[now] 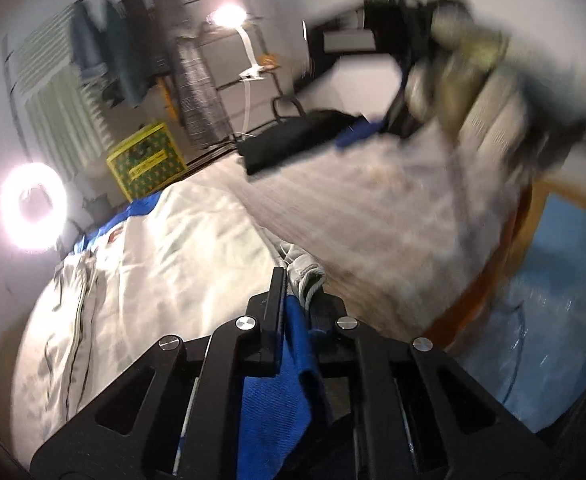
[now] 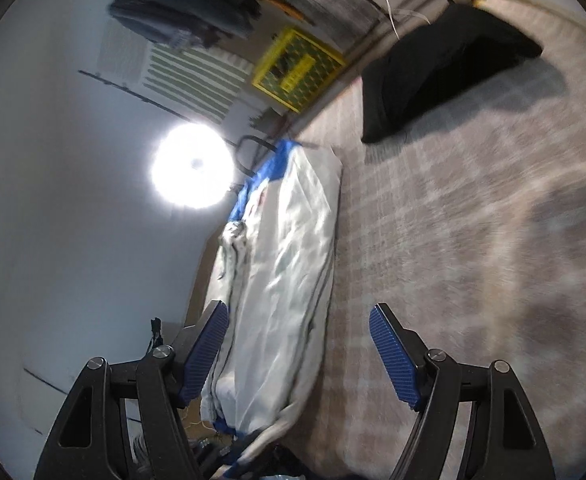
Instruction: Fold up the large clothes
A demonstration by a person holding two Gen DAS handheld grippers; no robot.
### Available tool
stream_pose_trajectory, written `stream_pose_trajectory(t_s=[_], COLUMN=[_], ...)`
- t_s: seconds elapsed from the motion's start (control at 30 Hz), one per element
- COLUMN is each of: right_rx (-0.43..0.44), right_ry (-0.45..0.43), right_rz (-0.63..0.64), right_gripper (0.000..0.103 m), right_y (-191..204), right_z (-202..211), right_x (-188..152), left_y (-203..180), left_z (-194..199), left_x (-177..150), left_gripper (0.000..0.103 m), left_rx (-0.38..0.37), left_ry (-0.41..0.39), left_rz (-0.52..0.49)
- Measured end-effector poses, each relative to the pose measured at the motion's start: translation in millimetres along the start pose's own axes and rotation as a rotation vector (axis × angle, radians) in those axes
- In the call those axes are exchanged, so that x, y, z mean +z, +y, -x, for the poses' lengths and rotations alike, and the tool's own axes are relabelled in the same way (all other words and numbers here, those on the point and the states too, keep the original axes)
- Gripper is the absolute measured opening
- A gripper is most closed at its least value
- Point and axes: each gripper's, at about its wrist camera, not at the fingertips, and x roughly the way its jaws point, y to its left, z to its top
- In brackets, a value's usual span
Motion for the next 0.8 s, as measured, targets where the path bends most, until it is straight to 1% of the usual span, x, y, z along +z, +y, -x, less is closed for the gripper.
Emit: stream_pose_trajectory(t_s=[0.07, 0.17, 0.2, 0.3, 0.4, 0.43, 0.47, 0.5, 0.53, 0.57, 0.63, 0.77, 0.8], right_rx=[0.002, -0.035, -0.049, -0.044, -0.092, -0.109, -0.129, -0.127, -0.124, -0.148, -0.228, -0.356, -0.374], right_ry=[0.029, 0.060, 0.068, 0.071, 0.124, 0.117, 0.104, 0.105, 0.106, 0.095, 0.082, 0.087, 0.085], right_rz=[-0.032, -0.044, -0.056, -0.096, -0.087, -0.064, -0.056, -0.068, -0.086, -0.086, -0.021, 0.149, 0.170], right_gripper=[0.077, 0.077, 0.077, 0.073, 0.060, 0.052, 0.040, 0.030, 0.018, 0.009, 0.004, 0.002, 0.002], right_y=[-0.8, -0.7, -1.6, -4.5, -4.8, -2.1, 0.6, 1.1, 2.3, 6.2, 25.7, 74.8, 83.3], right_z=[-34.5, -80.8, -99.1, -146.7, -185.0, -190.8, -193.6, -195.3, -196.7, -197.6, -200.1, -209.9, -212.4], right_x=[13.7, 32.4, 38.9, 49.6, 47.4, 47.9, 50.4, 52.5, 54.3, 53.9, 56.4, 52.6, 51.2], left_y=[12.4, 26.5, 30.1, 37.7, 44.0, 46.7, 48.9, 50.2, 51.7, 53.7, 61.6, 83.9, 88.2], left_z=[6.9, 15.1, 16.9, 20.5, 22.6, 22.7, 23.2, 22.6, 22.8, 23.1, 23.7, 29.3, 30.4], left_x=[3.5, 6.7, 7.6, 6.5, 2.1, 0.4, -2.4, -4.6, -7.1, -8.5, -12.4, -20.3, -21.5], left_gripper=[0.007, 0.007, 0.007, 0.007, 0.007, 0.007, 0.007, 0.007, 0.007, 0.007, 0.007, 0.007, 0.007], left_rx=[0.000, 0.001, -0.003, -0.008, -0.031, -0.040, -0.051, -0.056, -0.060, -0.061, -0.068, -0.092, -0.096], left_ry=[-0.010, -0.024, -0.024, -0.027, -0.018, -0.015, -0.009, -0.005, 0.001, 0.003, 0.011, 0.023, 0.026], left_rz=[0.052, 0.110, 0.123, 0.143, 0.180, 0.196, 0.214, 0.221, 0.229, 0.237, 0.270, 0.372, 0.394])
